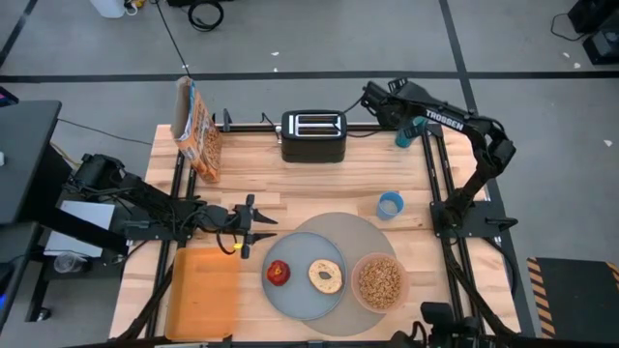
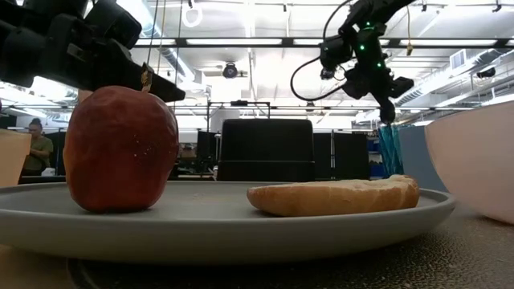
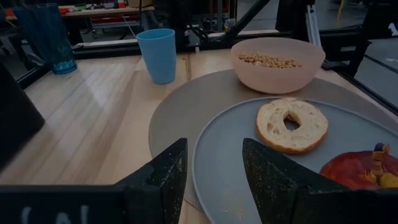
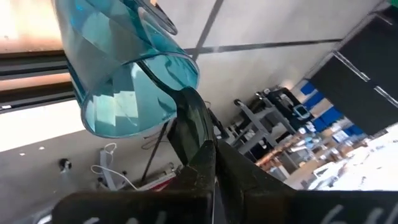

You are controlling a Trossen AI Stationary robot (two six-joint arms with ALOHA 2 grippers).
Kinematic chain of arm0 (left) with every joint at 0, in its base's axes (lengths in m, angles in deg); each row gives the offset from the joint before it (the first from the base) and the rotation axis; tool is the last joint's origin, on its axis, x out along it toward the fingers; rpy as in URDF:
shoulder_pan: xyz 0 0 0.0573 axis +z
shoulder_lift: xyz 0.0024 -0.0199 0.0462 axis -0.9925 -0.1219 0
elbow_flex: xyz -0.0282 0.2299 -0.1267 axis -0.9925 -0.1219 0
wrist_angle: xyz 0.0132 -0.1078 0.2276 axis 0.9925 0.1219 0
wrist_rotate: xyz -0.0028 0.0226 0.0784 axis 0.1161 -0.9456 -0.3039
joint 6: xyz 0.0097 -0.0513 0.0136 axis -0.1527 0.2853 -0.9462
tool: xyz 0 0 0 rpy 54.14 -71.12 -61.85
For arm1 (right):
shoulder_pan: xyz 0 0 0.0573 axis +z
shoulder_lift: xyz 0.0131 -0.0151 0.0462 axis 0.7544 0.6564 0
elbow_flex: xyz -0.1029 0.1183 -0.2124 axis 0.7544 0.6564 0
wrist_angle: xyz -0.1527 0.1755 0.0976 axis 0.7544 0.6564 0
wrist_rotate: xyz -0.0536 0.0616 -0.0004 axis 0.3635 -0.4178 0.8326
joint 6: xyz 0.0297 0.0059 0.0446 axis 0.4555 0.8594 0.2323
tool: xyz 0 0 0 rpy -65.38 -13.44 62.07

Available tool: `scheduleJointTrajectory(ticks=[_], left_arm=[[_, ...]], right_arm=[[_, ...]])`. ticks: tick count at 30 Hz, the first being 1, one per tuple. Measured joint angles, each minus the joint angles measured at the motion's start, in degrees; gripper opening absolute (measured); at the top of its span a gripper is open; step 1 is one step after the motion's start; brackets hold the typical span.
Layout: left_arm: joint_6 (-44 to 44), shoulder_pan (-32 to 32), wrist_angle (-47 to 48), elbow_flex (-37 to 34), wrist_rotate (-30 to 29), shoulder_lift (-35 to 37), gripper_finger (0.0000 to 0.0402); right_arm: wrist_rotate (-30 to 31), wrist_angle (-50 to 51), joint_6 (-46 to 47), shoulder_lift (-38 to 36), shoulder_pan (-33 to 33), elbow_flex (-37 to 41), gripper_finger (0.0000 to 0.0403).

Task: Arrange a breakfast setting
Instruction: Put the spoon on the gray placemat to the right side of the blue plate

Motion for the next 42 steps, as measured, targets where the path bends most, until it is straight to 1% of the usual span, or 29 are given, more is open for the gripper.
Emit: scheduleJointTrajectory(ticks=[4, 11, 18, 22, 26, 33, 42], left_arm=[[0.01, 0.01, -0.23, 0.01, 0.0, 0.0, 0.0162], [0.2, 0.0, -0.21, 0.02, 1.45, 0.52, 0.0162], [0.01, 0.0, 0.48, 0.05, 1.68, 2.73, 0.0162], [-0.02, 0.0, 0.73, 0.07, 1.7, 3.15, 0.0162], [0.0, 0.0, 0.81, 0.07, 1.7, 3.15, 0.0162], [0.02, 0.0, 0.87, 0.07, 1.7, 3.15, 0.0162], [0.0, 0.0, 1.25, 0.07, 1.7, 3.15, 0.0162]], right_arm=[[0.99, 2.36, 2.43, 0.0, 1.67, -1.32, 0.001], [1.76, 8.0, 7.68, 0.0, 5.05, -6.76, 0.0012], [2.31, 16.63, 14.89, 0.0, 8.23, -12.31, 0.0012], [4.69, 16.74, 15.88, -0.55, 10.2, -13.02, 0.0012], [8.71, 16.64, 15.91, -1.03, 11.86, -13.22, 0.0012], [12.08, 16.65, 15.58, -2.1, 12.78, -13.22, 0.0012], [15.59, 16.49, 15.62, -6.05, 13.52, -13.22, 0.0012]])
